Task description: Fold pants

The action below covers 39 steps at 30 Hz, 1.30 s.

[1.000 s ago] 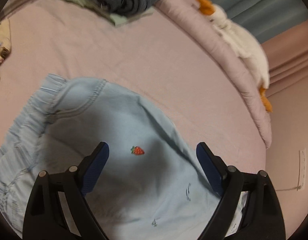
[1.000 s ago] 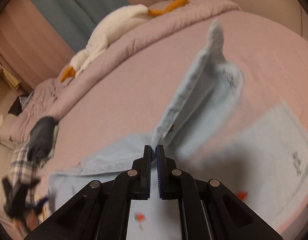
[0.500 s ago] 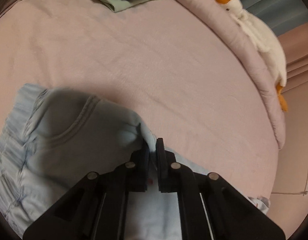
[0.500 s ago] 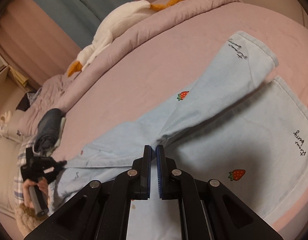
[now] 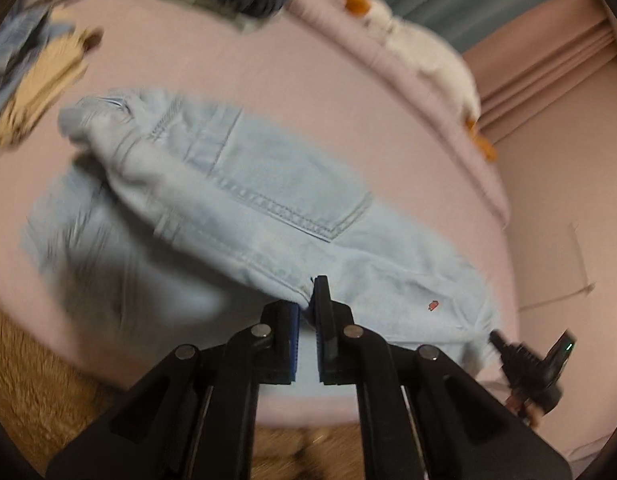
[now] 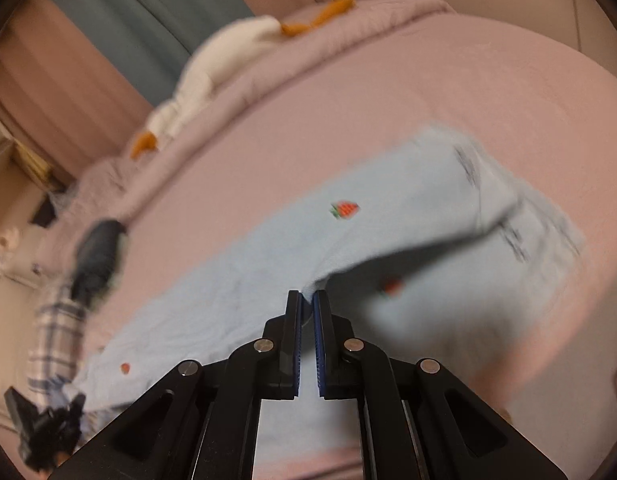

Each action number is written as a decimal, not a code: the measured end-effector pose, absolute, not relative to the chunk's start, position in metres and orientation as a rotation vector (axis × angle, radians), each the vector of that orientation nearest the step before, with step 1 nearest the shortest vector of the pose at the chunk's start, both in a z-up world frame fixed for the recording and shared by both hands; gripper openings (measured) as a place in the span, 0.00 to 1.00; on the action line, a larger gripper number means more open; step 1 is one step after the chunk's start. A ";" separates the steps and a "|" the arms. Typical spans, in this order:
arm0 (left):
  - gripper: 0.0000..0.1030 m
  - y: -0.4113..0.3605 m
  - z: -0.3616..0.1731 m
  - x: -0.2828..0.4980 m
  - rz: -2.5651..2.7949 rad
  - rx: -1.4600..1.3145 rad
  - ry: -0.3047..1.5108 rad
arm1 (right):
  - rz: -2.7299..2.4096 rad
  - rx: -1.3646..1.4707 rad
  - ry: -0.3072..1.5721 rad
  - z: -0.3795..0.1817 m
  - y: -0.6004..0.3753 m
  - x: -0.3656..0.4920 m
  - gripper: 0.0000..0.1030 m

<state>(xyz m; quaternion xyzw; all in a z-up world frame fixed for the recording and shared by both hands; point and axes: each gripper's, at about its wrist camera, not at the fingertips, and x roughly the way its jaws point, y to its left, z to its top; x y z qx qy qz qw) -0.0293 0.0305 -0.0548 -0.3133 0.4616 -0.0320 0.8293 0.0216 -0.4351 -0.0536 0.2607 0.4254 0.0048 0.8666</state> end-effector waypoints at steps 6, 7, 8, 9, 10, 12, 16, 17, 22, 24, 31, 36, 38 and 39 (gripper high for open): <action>0.39 0.045 -0.067 -0.033 0.008 -0.719 0.970 | 0.016 0.629 0.944 -0.076 -0.446 0.030 0.06; 0.45 0.050 -0.062 -0.037 0.050 -0.704 0.939 | 0.022 0.633 0.939 -0.075 -0.447 0.031 0.13; 0.54 0.054 -0.060 -0.039 0.072 -0.706 0.916 | 0.016 0.629 0.929 -0.073 -0.449 0.034 0.19; 0.58 0.060 -0.059 -0.041 0.088 -0.721 0.896 | -0.012 0.619 0.924 -0.072 -0.451 0.035 0.35; 0.59 0.068 -0.059 -0.041 0.098 -0.753 0.879 | -0.050 0.611 0.920 -0.071 -0.454 0.034 0.47; 0.59 0.083 -0.062 -0.040 0.129 -0.788 0.866 | -0.112 0.626 0.892 -0.070 -0.468 0.035 0.48; 0.50 0.107 -0.063 -0.029 0.164 -0.839 0.835 | -0.156 0.731 0.880 -0.079 -0.502 0.047 0.48; 0.27 0.110 -0.062 -0.026 0.156 -0.830 0.825 | -0.185 0.736 0.886 -0.081 -0.507 0.050 0.48; 0.09 0.117 -0.044 0.005 0.116 -0.760 0.853 | -0.135 0.719 0.885 -0.063 -0.513 0.098 0.05; 0.09 0.122 -0.022 0.011 0.082 -0.777 0.797 | -0.063 0.683 0.850 -0.036 -0.501 0.122 0.05; 0.10 0.129 0.015 -0.030 0.001 -0.747 0.692 | 0.001 0.639 0.567 0.057 -0.495 0.079 0.05; 0.11 0.116 -0.059 -0.053 0.045 -0.675 0.965 | -0.141 0.648 0.847 -0.038 -0.509 0.052 0.05; 0.11 0.117 -0.076 -0.055 0.070 -0.689 0.999 | -0.179 0.676 0.933 -0.068 -0.513 0.047 0.05; 0.11 0.119 -0.080 -0.057 0.074 -0.706 0.987 | -0.178 0.696 0.946 -0.078 -0.515 0.042 0.05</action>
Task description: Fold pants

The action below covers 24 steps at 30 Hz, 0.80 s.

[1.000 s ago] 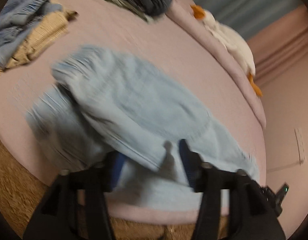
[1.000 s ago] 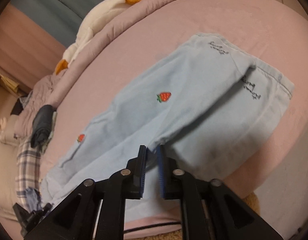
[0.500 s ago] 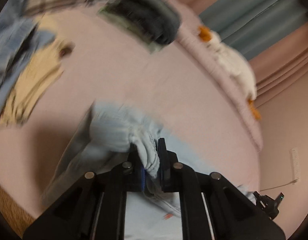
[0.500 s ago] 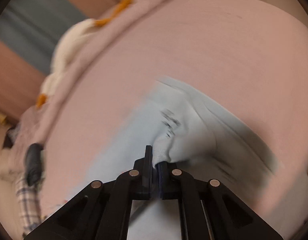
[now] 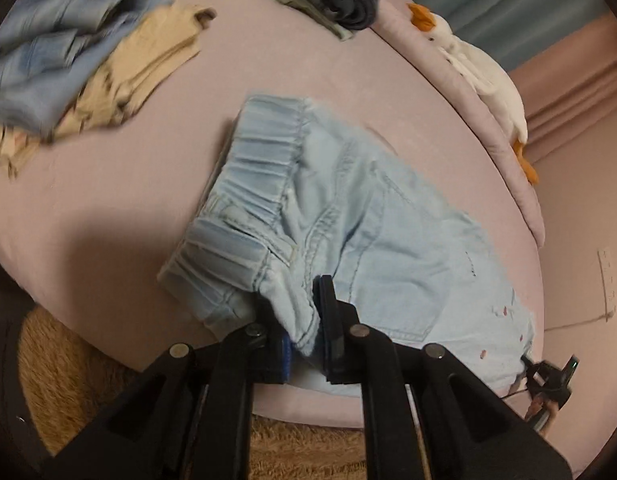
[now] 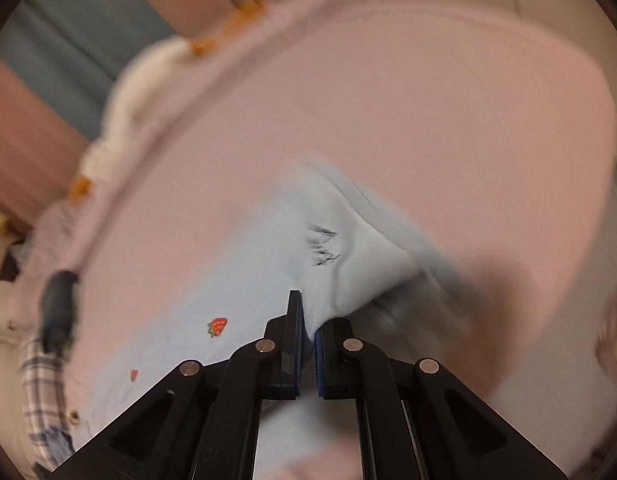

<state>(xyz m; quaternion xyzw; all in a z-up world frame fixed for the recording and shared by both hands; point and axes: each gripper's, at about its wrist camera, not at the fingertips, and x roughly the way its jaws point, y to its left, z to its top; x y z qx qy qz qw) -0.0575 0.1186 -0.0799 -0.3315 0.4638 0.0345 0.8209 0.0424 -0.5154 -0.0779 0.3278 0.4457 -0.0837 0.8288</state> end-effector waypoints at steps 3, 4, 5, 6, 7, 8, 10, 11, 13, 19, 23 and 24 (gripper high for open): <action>0.14 0.118 -0.074 -0.057 0.090 -0.707 0.967 | -0.177 0.699 0.921 -0.074 -0.516 0.038 0.05; 0.15 0.118 -0.073 -0.058 0.095 -0.696 0.966 | -0.184 0.685 0.921 -0.072 -0.517 0.038 0.05; 0.15 0.117 -0.073 -0.057 0.100 -0.687 0.966 | -0.196 0.665 0.923 -0.070 -0.515 0.041 0.05; 0.16 0.116 -0.072 -0.058 0.103 -0.680 0.962 | -0.203 0.645 0.934 -0.069 -0.515 0.043 0.06; 0.17 0.116 -0.069 -0.057 0.105 -0.679 0.957 | -0.206 0.642 0.937 -0.074 -0.516 0.043 0.08; 0.21 0.114 -0.069 -0.058 0.105 -0.682 0.952 | -0.208 0.642 0.937 -0.076 -0.519 0.041 0.12; 0.26 0.114 -0.069 -0.062 0.104 -0.699 0.941 | -0.238 0.643 0.932 -0.078 -0.527 0.035 0.31; 0.31 0.116 -0.070 -0.061 0.104 -0.707 0.938 | -0.242 0.655 0.922 -0.077 -0.529 0.034 0.32; 0.36 0.117 -0.066 -0.061 0.104 -0.717 0.928 | -0.219 0.696 0.894 -0.077 -0.540 0.029 0.32; 0.36 0.121 -0.065 -0.060 0.101 -0.747 0.908 | -0.236 0.763 0.790 -0.067 -0.559 0.021 0.32; 0.10 0.114 -0.066 -0.057 0.155 -0.661 0.911 | -0.199 0.828 0.810 -0.079 -0.565 0.030 0.31; 0.10 0.112 -0.065 -0.059 0.163 -0.652 0.911 | -0.233 0.799 0.807 -0.077 -0.563 0.030 0.11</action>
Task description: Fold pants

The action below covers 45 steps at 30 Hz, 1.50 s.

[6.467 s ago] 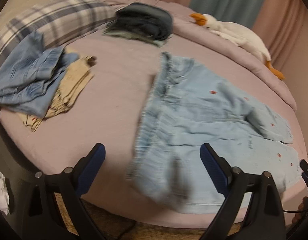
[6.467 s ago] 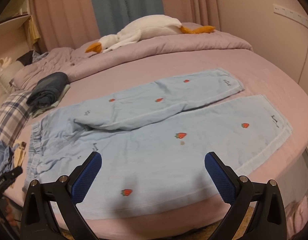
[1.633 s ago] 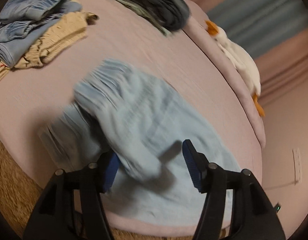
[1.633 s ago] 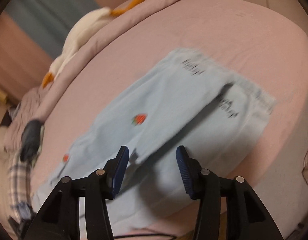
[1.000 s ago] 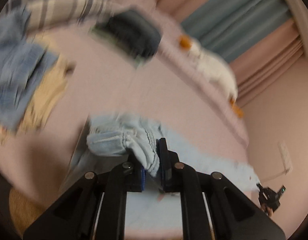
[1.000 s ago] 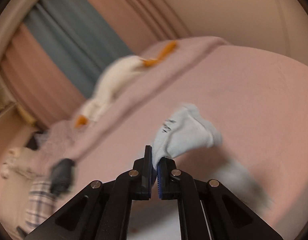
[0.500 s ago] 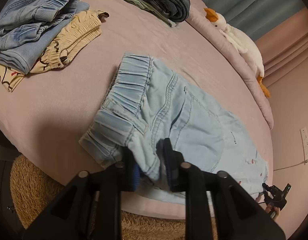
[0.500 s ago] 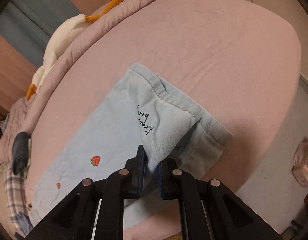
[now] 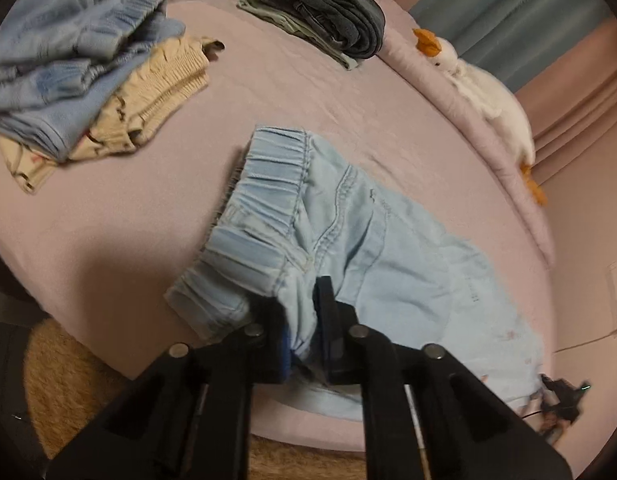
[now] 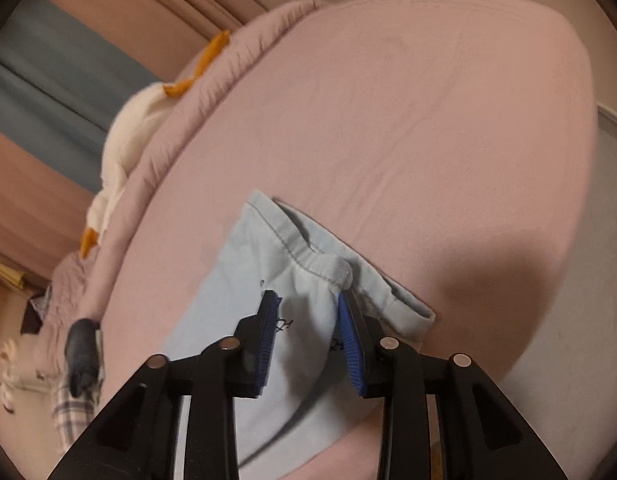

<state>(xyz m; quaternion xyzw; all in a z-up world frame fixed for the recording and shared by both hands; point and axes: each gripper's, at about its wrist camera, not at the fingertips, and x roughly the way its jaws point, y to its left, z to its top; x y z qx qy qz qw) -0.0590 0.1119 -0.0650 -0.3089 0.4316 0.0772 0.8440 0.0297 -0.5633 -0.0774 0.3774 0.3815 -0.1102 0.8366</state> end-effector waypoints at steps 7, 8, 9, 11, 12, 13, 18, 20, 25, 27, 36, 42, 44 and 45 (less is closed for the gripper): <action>0.11 0.104 -0.044 -0.079 0.148 -0.546 0.883 | -0.310 0.663 0.701 -0.038 -0.545 -0.003 0.03; 0.11 0.104 -0.050 -0.077 0.155 -0.537 0.901 | -0.318 0.649 0.709 -0.039 -0.544 -0.004 0.03; 0.12 0.105 -0.060 -0.075 0.168 -0.537 0.928 | -0.325 0.648 0.734 -0.047 -0.546 -0.002 0.03; 0.13 0.105 -0.074 -0.070 0.184 -0.529 0.967 | -0.330 0.668 0.787 -0.065 -0.550 0.005 0.03; 0.14 0.104 -0.078 -0.068 0.190 -0.517 0.973 | -0.342 0.666 0.826 -0.077 -0.552 0.008 0.03; 0.15 0.102 -0.080 -0.067 0.197 -0.500 0.971 | -0.351 0.657 0.844 -0.083 -0.553 0.009 0.03; 0.16 0.102 -0.084 -0.062 0.200 -0.483 0.975 | -0.364 0.643 0.855 -0.085 -0.553 0.006 0.03; 0.16 0.102 -0.087 -0.061 0.203 -0.488 0.971 | -0.376 0.635 0.871 -0.087 -0.551 0.008 0.03; 0.17 0.099 -0.086 -0.062 0.192 -0.455 0.958 | -0.424 0.550 0.884 -0.084 -0.537 0.016 0.03; 0.19 0.101 -0.082 -0.063 0.170 -0.459 0.964 | -0.456 0.483 0.907 -0.076 -0.532 0.014 0.03; 0.72 0.098 -0.027 -0.082 0.219 -0.324 0.823 | -0.244 0.217 0.814 0.003 -0.427 0.019 0.46; 0.72 0.114 -0.021 -0.066 0.221 -0.332 0.809 | 0.152 0.159 0.864 0.021 -0.319 0.053 0.51; 0.72 0.118 -0.020 -0.055 0.207 -0.332 0.810 | 0.238 0.123 0.908 0.017 -0.279 0.066 0.51; 0.72 0.120 -0.021 -0.051 0.201 -0.333 0.817 | 0.282 0.105 0.927 0.017 -0.260 0.076 0.51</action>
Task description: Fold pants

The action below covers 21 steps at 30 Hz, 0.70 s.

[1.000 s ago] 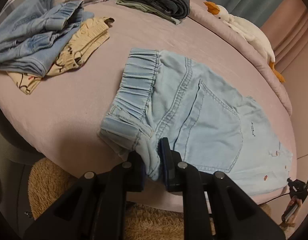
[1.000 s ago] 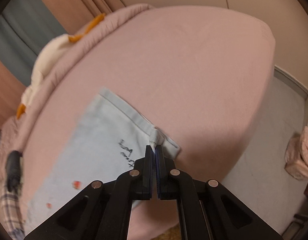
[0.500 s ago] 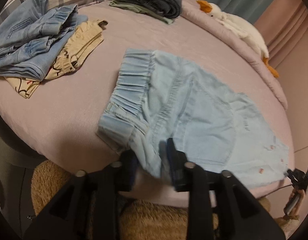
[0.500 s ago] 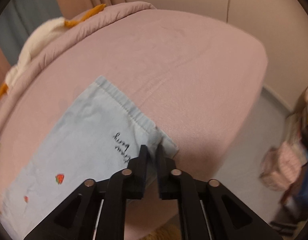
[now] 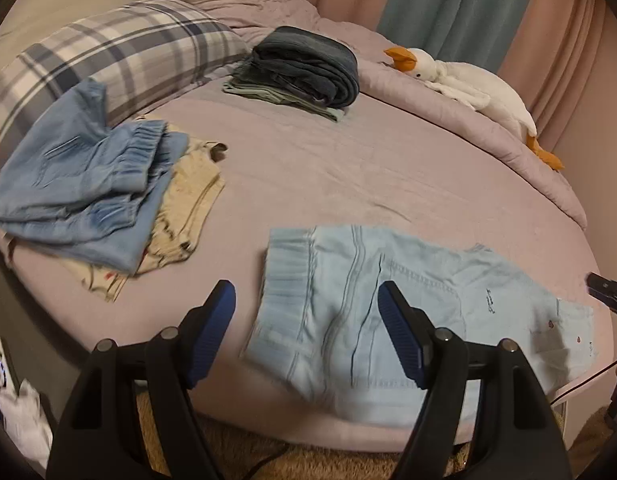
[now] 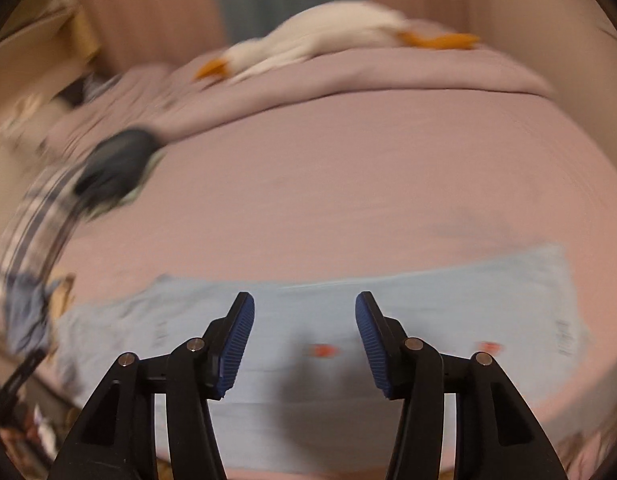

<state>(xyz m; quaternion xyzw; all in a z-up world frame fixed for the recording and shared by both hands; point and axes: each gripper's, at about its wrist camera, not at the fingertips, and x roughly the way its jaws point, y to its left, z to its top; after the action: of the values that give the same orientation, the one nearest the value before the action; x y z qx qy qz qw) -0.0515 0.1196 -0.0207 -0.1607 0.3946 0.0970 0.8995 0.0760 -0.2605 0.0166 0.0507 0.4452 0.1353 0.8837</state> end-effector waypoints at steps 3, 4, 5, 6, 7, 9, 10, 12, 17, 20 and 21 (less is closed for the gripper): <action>0.72 0.126 -0.025 -0.035 0.175 -0.347 0.847 | 0.399 0.061 0.973 0.014 -0.214 0.089 0.51; 0.72 0.128 -0.029 -0.026 0.166 -0.355 0.858 | 0.420 0.052 0.985 0.012 -0.205 0.095 0.51; 0.72 0.130 -0.034 -0.019 0.161 -0.363 0.870 | 0.444 0.043 1.003 0.009 -0.191 0.102 0.51; 0.72 0.131 -0.039 -0.012 0.161 -0.374 0.889 | 0.469 0.039 1.029 0.005 -0.177 0.107 0.51; 0.72 0.132 -0.045 -0.006 0.164 -0.383 0.912 | 0.484 0.044 1.053 -0.001 -0.165 0.106 0.51; 0.70 0.131 -0.059 0.004 0.144 -0.399 0.950 | 0.525 0.054 1.124 -0.013 -0.146 0.114 0.51; 0.69 0.130 -0.063 0.007 0.129 -0.406 0.965 | 0.530 0.048 1.147 -0.019 -0.139 0.116 0.51; 0.60 0.129 -0.071 0.008 0.108 -0.421 0.981 | 0.506 0.015 1.178 -0.032 -0.127 0.122 0.51; 0.50 0.128 -0.078 0.001 0.126 -0.391 0.960 | 0.443 -0.008 1.182 -0.045 -0.124 0.137 0.51; 0.45 0.124 -0.077 -0.008 0.133 -0.375 0.941 | 0.437 -0.016 1.177 -0.047 -0.126 0.145 0.51; 0.43 0.124 -0.077 -0.010 0.134 -0.378 0.934 | 0.438 -0.024 1.185 -0.051 -0.125 0.148 0.51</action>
<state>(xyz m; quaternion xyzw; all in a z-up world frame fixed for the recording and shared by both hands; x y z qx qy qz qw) -0.0102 0.1238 -0.0774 -0.1812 0.4472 0.0641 0.8736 0.1477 -0.1251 -0.0508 -0.0114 0.5540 0.2049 0.8068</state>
